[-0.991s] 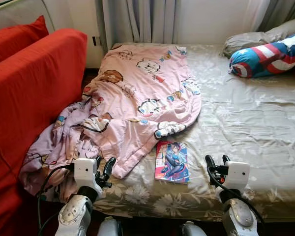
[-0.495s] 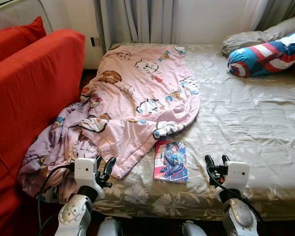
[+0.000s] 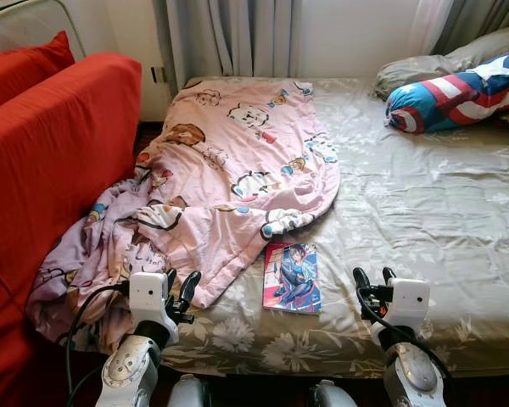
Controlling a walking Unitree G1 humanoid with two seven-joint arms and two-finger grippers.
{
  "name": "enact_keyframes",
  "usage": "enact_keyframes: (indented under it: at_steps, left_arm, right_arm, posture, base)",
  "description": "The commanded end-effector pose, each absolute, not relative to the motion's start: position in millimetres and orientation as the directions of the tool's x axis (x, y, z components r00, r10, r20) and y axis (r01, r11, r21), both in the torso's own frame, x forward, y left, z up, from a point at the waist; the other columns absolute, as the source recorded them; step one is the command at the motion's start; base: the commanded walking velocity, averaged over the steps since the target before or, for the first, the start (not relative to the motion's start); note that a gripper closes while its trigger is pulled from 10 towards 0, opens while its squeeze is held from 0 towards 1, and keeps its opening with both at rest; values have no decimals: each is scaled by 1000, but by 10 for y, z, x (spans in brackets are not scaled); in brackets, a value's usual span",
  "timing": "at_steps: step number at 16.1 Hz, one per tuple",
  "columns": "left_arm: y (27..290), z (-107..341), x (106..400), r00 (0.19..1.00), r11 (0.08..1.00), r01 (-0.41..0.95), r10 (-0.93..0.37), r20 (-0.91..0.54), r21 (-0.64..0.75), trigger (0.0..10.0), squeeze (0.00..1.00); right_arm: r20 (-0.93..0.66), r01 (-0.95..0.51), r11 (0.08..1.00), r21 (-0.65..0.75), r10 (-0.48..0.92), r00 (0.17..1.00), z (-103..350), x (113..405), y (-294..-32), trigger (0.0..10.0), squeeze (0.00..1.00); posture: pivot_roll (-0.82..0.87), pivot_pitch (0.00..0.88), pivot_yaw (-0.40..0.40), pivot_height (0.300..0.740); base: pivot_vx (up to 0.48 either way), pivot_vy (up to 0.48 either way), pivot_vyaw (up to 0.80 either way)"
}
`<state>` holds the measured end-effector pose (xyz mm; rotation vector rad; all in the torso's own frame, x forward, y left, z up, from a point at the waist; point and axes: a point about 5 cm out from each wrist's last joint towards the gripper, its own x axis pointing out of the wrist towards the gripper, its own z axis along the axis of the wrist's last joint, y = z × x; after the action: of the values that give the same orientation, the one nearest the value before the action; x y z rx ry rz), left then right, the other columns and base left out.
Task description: Clean up the room
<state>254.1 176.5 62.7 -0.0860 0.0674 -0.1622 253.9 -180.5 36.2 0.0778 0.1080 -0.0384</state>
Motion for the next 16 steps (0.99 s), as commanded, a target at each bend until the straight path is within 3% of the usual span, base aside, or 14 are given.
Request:
enact_keyframes:
  at_steps: [1, 5, 16]
  left_arm:
    - [1774, 680, 2543, 987, 984, 155, -158, -28, -92, 10000, 0]
    - [1762, 803, 2575, 989, 984, 149, -146, 30, -101, 10000, 0]
    - [1749, 771, 2576, 988, 983, 153, -153, 9, -100, 10000, 0]
  right_arm:
    - [-127, 41, 996, 75, -31, 991, 330, 2535, -1805, 10000, 0]
    - [-128, 36, 996, 76, -26, 991, 331, 2528, -1799, 10000, 0]
    - [-124, 47, 996, 70, -38, 992, 346, 2550, -1808, 10000, 0]
  posture:
    - [-29, 70, -9, 647]
    - [-25, 76, -13, 647]
    - [-26, 80, -13, 647]
  base:
    - [0, 0, 0]
    - [0, 0, 0]
    - [0, 0, 0]
